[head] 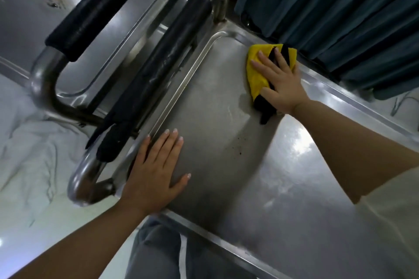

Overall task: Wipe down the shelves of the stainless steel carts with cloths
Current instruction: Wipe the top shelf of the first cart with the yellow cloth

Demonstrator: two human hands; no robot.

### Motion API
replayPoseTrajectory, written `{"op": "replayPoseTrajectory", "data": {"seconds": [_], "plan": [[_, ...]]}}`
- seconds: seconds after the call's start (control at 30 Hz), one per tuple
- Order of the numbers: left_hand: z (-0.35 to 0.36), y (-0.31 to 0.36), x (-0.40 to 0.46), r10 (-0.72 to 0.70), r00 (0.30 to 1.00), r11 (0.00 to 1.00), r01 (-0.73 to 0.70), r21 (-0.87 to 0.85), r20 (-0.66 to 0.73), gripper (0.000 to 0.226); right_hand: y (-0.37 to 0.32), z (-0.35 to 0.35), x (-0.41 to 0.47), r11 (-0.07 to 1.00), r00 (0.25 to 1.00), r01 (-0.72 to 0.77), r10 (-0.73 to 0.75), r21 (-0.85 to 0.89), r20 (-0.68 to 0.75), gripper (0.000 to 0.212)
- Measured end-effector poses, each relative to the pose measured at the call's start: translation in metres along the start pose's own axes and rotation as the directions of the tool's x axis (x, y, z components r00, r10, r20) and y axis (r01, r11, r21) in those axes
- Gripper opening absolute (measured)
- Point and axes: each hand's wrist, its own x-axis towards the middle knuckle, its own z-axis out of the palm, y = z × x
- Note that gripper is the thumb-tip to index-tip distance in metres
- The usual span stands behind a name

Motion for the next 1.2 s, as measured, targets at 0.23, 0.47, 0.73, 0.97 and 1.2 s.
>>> {"op": "replayPoseTrajectory", "data": {"seconds": [0.23,0.47,0.73,0.97,1.2], "plan": [[0.0,-0.001,0.0,-0.005,1.0,1.0,0.005,0.008,0.029,0.083,-0.044,0.016,-0.001,0.98,0.997,0.011,0.003,0.198,-0.072,0.049],[-0.001,0.0,0.0,-0.002,0.999,1.0,0.001,0.025,0.05,0.082,-0.066,0.044,-0.069,0.972,0.985,0.038,0.002,0.231,-0.171,0.037],[-0.008,0.004,-0.001,0.011,1.0,1.0,-0.011,0.016,0.02,0.081,-0.129,0.091,-0.171,0.986,0.96,-0.126,0.149,0.112,-0.237,0.072],[-0.01,0.004,-0.002,0.018,1.0,1.0,-0.018,-0.019,-0.007,0.071,-0.166,0.118,-0.193,0.988,0.956,-0.155,0.156,0.024,-0.248,0.075],[-0.01,0.004,-0.003,0.007,1.0,0.999,-0.007,-0.038,-0.012,0.065,-0.129,0.086,-0.13,0.986,0.981,0.148,-0.156,-0.072,-0.119,0.071]]}}
